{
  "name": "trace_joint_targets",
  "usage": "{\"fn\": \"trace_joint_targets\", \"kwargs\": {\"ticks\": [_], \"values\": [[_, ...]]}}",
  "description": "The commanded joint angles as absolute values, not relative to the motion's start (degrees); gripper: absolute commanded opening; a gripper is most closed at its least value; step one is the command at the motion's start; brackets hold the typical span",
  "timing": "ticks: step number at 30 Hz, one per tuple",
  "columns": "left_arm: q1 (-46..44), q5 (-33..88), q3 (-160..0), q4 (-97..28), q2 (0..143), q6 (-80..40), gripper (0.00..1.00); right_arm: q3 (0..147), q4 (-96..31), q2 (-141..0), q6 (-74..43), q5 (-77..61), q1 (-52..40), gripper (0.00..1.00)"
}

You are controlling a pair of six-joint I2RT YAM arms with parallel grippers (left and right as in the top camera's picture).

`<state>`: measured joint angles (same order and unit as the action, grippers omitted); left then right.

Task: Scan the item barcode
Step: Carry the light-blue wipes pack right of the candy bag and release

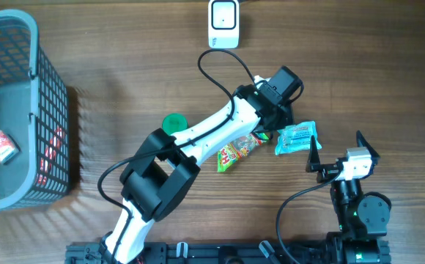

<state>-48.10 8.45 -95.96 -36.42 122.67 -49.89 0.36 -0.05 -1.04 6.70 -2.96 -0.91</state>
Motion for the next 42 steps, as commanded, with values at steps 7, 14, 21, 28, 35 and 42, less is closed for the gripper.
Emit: {"fn": "trace_joint_targets", "kwargs": {"ticks": [7, 14, 21, 28, 35, 42], "values": [[-51.2, 9.4, -96.7, -36.4, 125.4, -49.3, 0.04, 0.3, 0.0, -0.6, 6.0, -3.0, -0.8, 1.0], [-51.3, 9.6, -96.6, -36.6, 126.0, -49.3, 0.04, 0.3, 0.0, -0.6, 6.0, -3.0, -0.8, 1.0], [-51.3, 11.6, -96.6, -36.3, 132.0, -49.3, 0.04, 0.3, 0.0, -0.6, 6.0, -3.0, -0.8, 1.0], [-51.2, 8.9, -97.1, -37.5, 129.9, -45.5, 0.04, 0.3, 0.0, -0.6, 6.0, -3.0, -0.8, 1.0], [-49.3, -6.8, -101.8, -42.1, 116.5, -39.3, 0.06, 0.3, 0.0, -0.6, 6.0, -3.0, -0.8, 1.0], [-38.9, -8.2, -106.3, -47.6, 98.3, -32.1, 1.0, 0.3, 0.0, -0.6, 6.0, -3.0, -0.8, 1.0]]}}
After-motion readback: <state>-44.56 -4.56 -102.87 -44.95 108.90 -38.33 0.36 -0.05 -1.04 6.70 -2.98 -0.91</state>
